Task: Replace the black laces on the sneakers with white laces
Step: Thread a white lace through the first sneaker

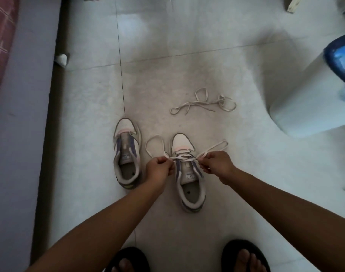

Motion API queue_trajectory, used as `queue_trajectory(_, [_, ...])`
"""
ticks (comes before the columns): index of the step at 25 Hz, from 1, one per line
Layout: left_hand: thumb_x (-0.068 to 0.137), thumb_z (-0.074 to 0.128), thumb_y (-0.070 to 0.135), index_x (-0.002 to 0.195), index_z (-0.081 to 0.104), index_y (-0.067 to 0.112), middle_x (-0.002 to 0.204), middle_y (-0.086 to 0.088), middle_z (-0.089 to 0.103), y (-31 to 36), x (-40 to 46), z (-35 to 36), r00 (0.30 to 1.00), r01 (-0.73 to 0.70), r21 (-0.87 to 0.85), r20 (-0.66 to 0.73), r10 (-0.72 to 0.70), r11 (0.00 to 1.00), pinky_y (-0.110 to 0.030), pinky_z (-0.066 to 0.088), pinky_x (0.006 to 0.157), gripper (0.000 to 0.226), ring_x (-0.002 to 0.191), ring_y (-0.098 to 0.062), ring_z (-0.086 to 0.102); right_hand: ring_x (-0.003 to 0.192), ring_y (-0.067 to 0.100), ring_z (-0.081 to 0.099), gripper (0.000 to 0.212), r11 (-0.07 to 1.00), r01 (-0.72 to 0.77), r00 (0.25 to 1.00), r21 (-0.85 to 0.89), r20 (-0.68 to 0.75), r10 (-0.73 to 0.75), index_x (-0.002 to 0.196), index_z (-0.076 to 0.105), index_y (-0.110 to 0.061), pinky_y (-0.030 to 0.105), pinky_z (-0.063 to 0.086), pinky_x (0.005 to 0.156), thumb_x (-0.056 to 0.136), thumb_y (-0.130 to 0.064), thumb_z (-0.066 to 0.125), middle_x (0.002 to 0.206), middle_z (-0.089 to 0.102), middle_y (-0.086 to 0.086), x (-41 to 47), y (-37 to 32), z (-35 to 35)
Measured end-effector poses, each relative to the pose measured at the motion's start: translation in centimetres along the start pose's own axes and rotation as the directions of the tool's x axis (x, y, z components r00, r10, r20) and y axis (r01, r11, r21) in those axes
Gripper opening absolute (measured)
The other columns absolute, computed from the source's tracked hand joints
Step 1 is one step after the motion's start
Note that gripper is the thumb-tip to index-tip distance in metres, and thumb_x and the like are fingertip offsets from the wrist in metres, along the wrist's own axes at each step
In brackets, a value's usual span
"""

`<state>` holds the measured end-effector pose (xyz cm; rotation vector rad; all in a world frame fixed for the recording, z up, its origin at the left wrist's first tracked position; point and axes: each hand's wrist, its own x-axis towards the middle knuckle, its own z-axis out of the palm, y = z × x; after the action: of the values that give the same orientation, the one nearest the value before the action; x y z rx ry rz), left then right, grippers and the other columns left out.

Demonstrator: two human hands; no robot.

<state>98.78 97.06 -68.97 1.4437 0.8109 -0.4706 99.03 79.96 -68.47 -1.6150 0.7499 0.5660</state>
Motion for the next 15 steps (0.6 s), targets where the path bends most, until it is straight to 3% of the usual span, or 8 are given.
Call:
queue_trajectory(4, [0.088, 0.06, 0.003, 0.078, 0.058, 0.008, 0.068, -0.006, 0.06, -0.3, 0.1, -0.4, 0.999, -0.039, 0.028, -0.006, 0.039, 0.999, -0.014, 0.047, 0.048, 0.011, 0.058, -0.011, 0.056, 0.062, 0.015, 0.055, 0.021, 0.939, 0.146, 0.989, -0.312, 0.021, -0.147, 0.088, 0.066, 0.013, 0.029, 0.051, 0.062, 0.087, -0.008, 0.064, 0.072, 0.061, 0.017, 0.4, 0.4, -0.2])
queue_trajectory(7, [0.086, 0.062, 0.001, 0.076, 0.057, 0.01, 0.069, -0.005, 0.062, -0.5, -0.2, -0.4, 0.995, -0.096, 0.058, 0.008, 0.095, 0.994, -0.014, 0.049, 0.051, 0.015, 0.057, -0.008, 0.06, 0.061, 0.009, 0.052, 0.017, 0.803, 0.283, 0.954, -0.524, 0.069, -0.292, 0.074, 0.066, -0.001, 0.026, 0.043, 0.062, 0.085, -0.015, 0.067, 0.069, 0.061, 0.005, 0.4, -0.2, -0.1])
queue_trajectory(11, [0.085, 0.065, 0.004, 0.074, 0.056, 0.012, 0.073, -0.007, 0.062, -0.5, -0.4, 0.0, 0.985, -0.167, 0.075, -0.042, 0.17, 0.983, -0.021, 0.046, 0.06, 0.016, 0.068, -0.014, 0.06, 0.066, 0.009, 0.051, 0.013, 0.697, 0.374, 0.913, -0.612, 0.111, -0.393, 0.072, 0.065, -0.014, 0.023, 0.035, 0.06, 0.085, -0.015, 0.066, 0.071, 0.057, -0.003, -0.1, -0.3, 1.0])
queue_trajectory(15, [0.086, 0.065, 0.006, 0.079, 0.058, 0.008, 0.078, -0.012, 0.062, -0.8, -0.6, 0.1, 0.983, -0.173, 0.089, -0.049, 0.177, 0.981, -0.022, 0.044, 0.059, 0.01, 0.072, -0.017, 0.056, 0.06, 0.001, 0.051, 0.02, 0.752, 0.373, 0.915, -0.544, 0.083, -0.394, 0.064, 0.063, -0.019, 0.014, 0.035, 0.056, 0.083, -0.015, 0.066, 0.062, 0.057, -0.009, -0.4, 0.1, 0.8])
